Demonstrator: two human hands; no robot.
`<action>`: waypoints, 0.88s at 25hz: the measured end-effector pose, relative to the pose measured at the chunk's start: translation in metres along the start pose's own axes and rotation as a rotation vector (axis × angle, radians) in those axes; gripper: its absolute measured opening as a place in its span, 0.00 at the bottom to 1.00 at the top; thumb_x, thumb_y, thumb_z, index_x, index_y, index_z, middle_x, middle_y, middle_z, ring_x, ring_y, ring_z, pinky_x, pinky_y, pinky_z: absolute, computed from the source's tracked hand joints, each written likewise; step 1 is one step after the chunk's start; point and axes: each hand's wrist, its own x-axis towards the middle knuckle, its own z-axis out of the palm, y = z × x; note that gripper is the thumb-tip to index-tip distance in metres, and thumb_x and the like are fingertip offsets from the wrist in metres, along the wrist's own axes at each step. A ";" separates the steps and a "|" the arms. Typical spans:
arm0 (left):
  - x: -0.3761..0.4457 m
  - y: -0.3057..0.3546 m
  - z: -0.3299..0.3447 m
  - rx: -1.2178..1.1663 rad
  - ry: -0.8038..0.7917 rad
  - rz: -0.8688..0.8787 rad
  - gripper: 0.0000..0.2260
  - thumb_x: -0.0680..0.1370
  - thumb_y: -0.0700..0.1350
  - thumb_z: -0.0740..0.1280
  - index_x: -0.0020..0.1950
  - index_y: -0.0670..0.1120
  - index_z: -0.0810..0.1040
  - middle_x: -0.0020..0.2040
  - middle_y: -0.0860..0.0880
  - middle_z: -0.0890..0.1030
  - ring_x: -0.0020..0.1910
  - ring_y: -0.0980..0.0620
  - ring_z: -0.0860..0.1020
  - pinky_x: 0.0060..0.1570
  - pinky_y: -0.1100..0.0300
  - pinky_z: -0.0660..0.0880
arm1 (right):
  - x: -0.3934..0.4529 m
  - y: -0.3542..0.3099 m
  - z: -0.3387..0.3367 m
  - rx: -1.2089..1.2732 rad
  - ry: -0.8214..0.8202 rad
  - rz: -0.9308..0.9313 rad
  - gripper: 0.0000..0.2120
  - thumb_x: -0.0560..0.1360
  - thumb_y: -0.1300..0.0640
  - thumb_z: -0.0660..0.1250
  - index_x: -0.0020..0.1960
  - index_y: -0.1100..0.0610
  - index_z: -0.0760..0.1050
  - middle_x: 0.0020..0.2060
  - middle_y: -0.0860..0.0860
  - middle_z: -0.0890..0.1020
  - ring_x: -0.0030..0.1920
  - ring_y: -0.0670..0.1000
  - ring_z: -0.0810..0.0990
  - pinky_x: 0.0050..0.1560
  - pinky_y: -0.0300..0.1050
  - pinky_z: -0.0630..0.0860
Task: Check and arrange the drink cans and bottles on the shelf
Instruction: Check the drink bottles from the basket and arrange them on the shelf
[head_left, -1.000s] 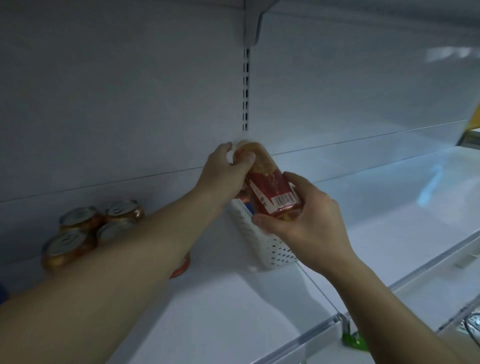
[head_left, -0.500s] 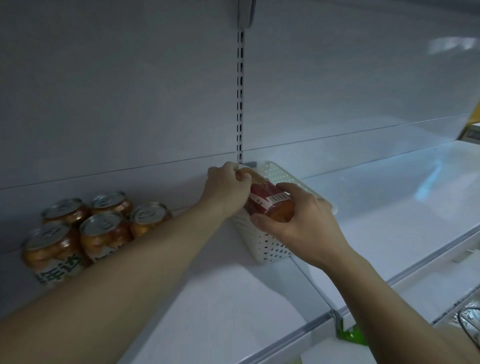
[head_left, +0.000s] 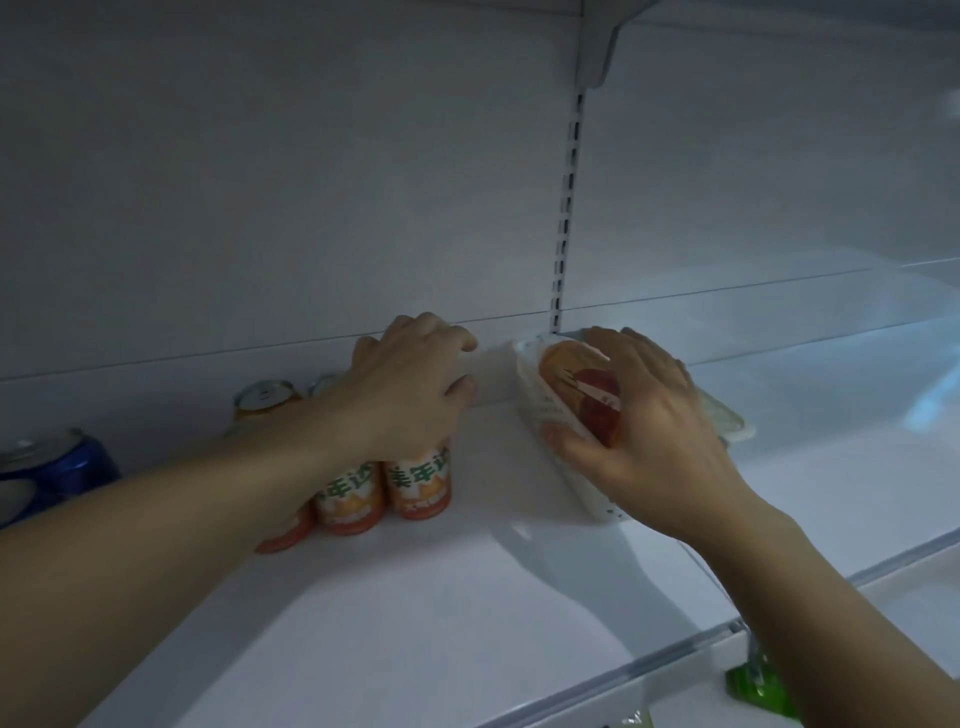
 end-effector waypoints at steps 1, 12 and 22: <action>-0.009 -0.010 -0.008 0.009 0.008 -0.019 0.21 0.84 0.52 0.58 0.77 0.51 0.64 0.75 0.50 0.65 0.75 0.48 0.60 0.72 0.46 0.58 | 0.003 -0.014 0.003 0.007 -0.004 -0.046 0.38 0.70 0.36 0.67 0.75 0.53 0.69 0.73 0.50 0.74 0.78 0.55 0.65 0.75 0.65 0.64; -0.218 -0.202 -0.155 0.287 0.150 -0.568 0.22 0.83 0.54 0.57 0.77 0.52 0.64 0.75 0.50 0.66 0.74 0.47 0.62 0.70 0.47 0.61 | 0.018 -0.302 0.113 0.117 -0.463 -0.635 0.33 0.80 0.39 0.65 0.81 0.44 0.59 0.79 0.45 0.66 0.77 0.49 0.64 0.75 0.45 0.60; -0.373 -0.323 -0.209 0.327 0.222 -0.872 0.22 0.81 0.54 0.60 0.74 0.50 0.68 0.72 0.48 0.69 0.71 0.43 0.67 0.66 0.41 0.66 | 0.053 -0.551 0.251 0.255 -0.620 -0.719 0.33 0.80 0.40 0.66 0.77 0.57 0.65 0.68 0.58 0.75 0.64 0.59 0.77 0.58 0.48 0.75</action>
